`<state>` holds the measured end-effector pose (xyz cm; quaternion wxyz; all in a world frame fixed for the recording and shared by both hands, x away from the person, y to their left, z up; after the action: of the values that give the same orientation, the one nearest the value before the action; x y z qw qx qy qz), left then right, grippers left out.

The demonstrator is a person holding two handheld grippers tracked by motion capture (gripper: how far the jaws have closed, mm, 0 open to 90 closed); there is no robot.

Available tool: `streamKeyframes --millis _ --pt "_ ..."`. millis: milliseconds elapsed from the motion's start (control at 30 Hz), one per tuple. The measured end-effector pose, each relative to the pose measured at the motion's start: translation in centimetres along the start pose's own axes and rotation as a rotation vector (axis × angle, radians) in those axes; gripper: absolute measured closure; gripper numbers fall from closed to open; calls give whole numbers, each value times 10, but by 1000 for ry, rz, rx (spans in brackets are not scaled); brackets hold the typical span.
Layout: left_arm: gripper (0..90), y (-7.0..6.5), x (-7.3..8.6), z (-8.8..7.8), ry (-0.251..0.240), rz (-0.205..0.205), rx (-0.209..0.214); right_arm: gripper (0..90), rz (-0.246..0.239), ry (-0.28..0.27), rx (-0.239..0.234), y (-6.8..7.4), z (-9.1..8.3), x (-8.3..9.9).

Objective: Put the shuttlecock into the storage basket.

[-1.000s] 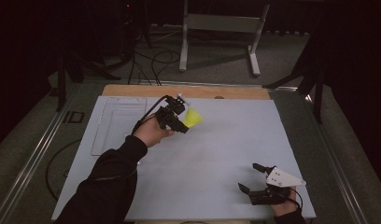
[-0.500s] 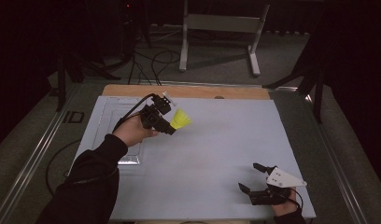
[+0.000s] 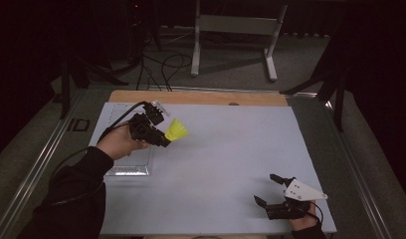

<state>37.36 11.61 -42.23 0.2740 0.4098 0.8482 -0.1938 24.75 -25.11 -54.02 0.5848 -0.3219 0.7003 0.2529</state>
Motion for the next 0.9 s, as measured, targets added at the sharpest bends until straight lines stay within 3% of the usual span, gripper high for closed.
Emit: streamKeyframes --millis 267,900 --pt "659 11 10 -20 -6 -20 -23 92 -22 -4 4 1 1 0" --pt "659 20 41 -61 2 -40 -50 92 -37 -7 -2 2 1 -1"
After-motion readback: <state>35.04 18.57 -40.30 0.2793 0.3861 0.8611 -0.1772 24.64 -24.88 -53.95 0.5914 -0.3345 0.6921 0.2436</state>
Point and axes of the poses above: each handheld gripper's, and its own axes: z roughly forward along the jaws, x roughly out of its underside, y roughly to its left, the point moved 6 cm from there along z, roughly forward along the jaws, and after that the axes turned 15 degrees about -y, right-handed, at the moved point
